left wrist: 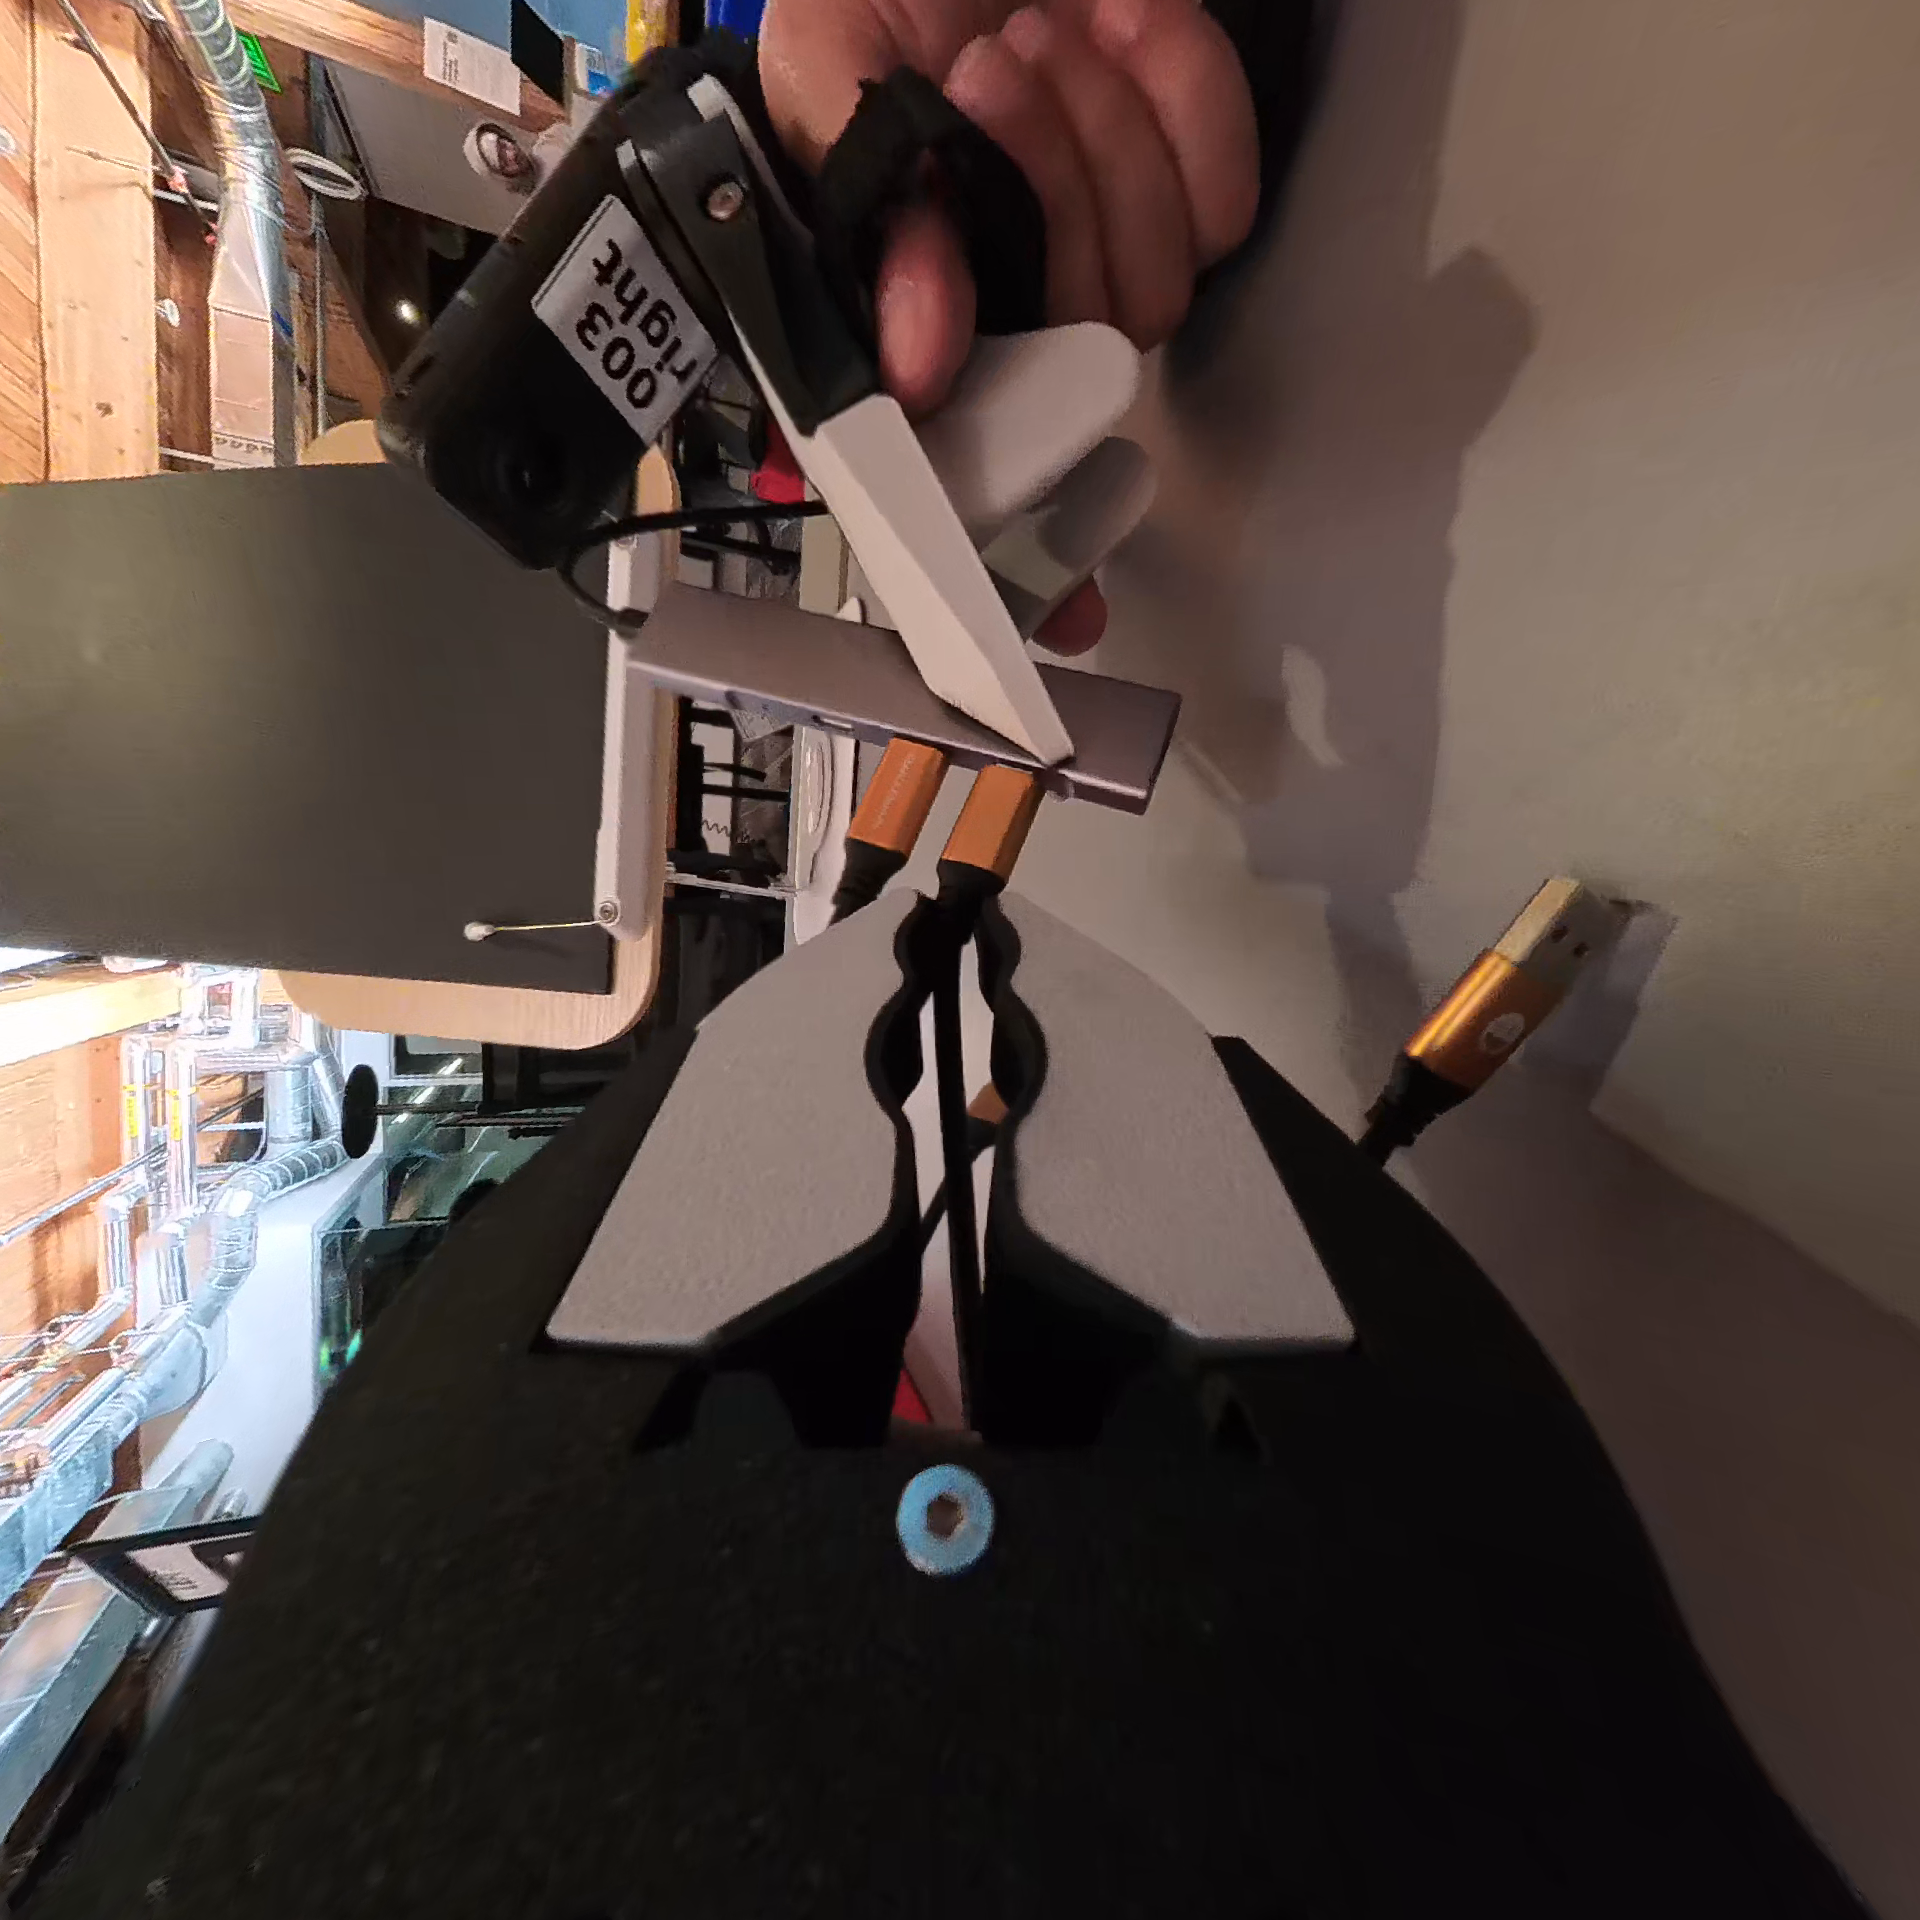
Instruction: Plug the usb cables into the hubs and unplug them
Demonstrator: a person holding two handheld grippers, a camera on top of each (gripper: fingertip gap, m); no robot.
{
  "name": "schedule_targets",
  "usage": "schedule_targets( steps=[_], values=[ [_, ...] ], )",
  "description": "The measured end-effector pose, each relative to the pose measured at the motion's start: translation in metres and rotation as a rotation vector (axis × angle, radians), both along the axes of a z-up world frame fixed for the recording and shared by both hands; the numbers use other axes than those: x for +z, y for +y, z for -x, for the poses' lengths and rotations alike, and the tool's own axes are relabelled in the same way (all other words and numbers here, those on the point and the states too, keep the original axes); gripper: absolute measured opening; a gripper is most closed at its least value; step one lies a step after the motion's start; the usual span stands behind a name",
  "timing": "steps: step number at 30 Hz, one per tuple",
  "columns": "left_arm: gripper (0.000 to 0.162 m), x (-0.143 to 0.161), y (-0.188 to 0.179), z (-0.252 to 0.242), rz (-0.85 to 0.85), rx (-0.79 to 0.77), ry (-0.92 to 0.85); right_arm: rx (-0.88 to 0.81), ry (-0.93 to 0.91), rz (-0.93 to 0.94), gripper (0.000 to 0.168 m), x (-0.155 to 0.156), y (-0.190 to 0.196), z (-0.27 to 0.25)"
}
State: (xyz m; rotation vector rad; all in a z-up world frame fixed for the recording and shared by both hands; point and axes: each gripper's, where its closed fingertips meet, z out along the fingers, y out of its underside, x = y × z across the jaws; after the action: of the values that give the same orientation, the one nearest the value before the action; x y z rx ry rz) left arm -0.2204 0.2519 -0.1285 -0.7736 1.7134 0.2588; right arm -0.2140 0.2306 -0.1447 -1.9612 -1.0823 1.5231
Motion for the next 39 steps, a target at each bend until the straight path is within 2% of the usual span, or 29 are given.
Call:
schedule_targets(
  steps=[16,17,20,24,26,30,32,36,39],
  values=[
    [0.007,-0.011,0.008,0.002,0.040,0.033,0.030,-0.021,-0.025,-0.062,0.007,0.002,0.003,0.000],
    [0.007,-0.010,0.010,0.002,0.038,0.045,0.021,-0.041,-0.021,-0.078,0.008,0.004,0.007,-0.002],
    [0.007,-0.006,0.021,0.003,0.012,0.127,0.002,-0.147,0.060,-0.081,0.025,0.018,0.026,-0.009],
    [0.007,-0.005,0.024,0.002,0.081,0.180,-0.044,-0.247,0.185,-0.030,0.022,0.032,0.045,-0.013],
    [0.007,-0.005,0.024,-0.001,0.133,0.216,-0.081,-0.279,0.234,-0.005,0.009,0.035,0.050,-0.014],
    [0.007,-0.006,0.022,-0.006,0.250,0.251,-0.159,-0.282,0.298,-0.030,0.008,0.043,0.052,-0.015],
    [0.015,-0.006,0.016,-0.010,0.339,0.236,-0.199,-0.272,0.320,-0.056,0.008,0.046,0.050,-0.017],
    [0.028,0.008,-0.003,-0.014,0.617,0.183,-0.328,-0.288,0.329,-0.126,0.007,0.049,0.053,-0.028],
    [0.030,0.030,-0.001,-0.007,0.816,0.175,-0.463,-0.279,0.391,-0.157,0.007,0.057,0.052,-0.037]
  ],
)
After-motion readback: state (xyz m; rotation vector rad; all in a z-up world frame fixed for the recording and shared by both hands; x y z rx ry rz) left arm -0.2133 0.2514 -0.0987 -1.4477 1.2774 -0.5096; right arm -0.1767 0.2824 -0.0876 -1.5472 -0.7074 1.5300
